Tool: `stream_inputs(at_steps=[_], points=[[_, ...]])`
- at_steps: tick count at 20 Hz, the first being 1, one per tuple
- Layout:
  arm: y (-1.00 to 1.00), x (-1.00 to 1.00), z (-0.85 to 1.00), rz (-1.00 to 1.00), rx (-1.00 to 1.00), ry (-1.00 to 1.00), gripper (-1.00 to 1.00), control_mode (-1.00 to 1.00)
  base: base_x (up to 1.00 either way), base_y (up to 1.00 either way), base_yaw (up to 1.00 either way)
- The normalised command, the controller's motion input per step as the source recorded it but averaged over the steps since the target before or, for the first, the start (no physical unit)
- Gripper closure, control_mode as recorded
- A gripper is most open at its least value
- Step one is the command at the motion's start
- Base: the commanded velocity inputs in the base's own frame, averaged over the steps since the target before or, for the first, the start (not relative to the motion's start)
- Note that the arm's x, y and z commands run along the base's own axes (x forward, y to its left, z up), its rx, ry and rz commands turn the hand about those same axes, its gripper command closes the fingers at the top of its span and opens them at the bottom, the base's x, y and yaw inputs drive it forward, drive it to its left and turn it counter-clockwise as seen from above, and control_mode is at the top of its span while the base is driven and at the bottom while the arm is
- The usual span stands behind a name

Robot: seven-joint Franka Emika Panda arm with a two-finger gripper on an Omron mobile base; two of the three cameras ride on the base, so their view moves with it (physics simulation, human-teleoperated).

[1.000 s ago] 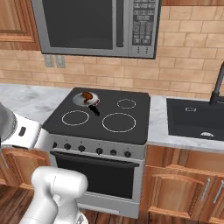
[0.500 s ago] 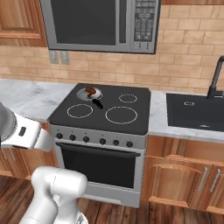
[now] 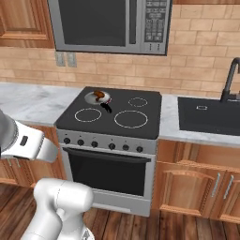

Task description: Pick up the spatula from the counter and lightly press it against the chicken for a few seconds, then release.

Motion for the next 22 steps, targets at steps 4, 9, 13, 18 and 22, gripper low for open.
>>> stream_inputs(at_steps=[4,9,13,18,22], points=[[0.00,0.00,0.00,0.00,0.00,0.00,-1.00,1.00,-0.31,-0.08,0.00],[0.00,0.00,0.00,0.00,0.00,0.00,-1.00,1.00,-0.16,-0.15,0.00],[0.00,0.00,0.00,0.00,0.00,0.00,-1.00,1.00,-0.10,-0.27,0.00],[0.00,0.00,0.00,0.00,0.00,0.00,-1.00,1.00,-0.06,-0.41,0.00],[0.00,0.00,0.00,0.00,0.00,0.00,-1.00,1.00,-0.07,-0.52,0.00]])
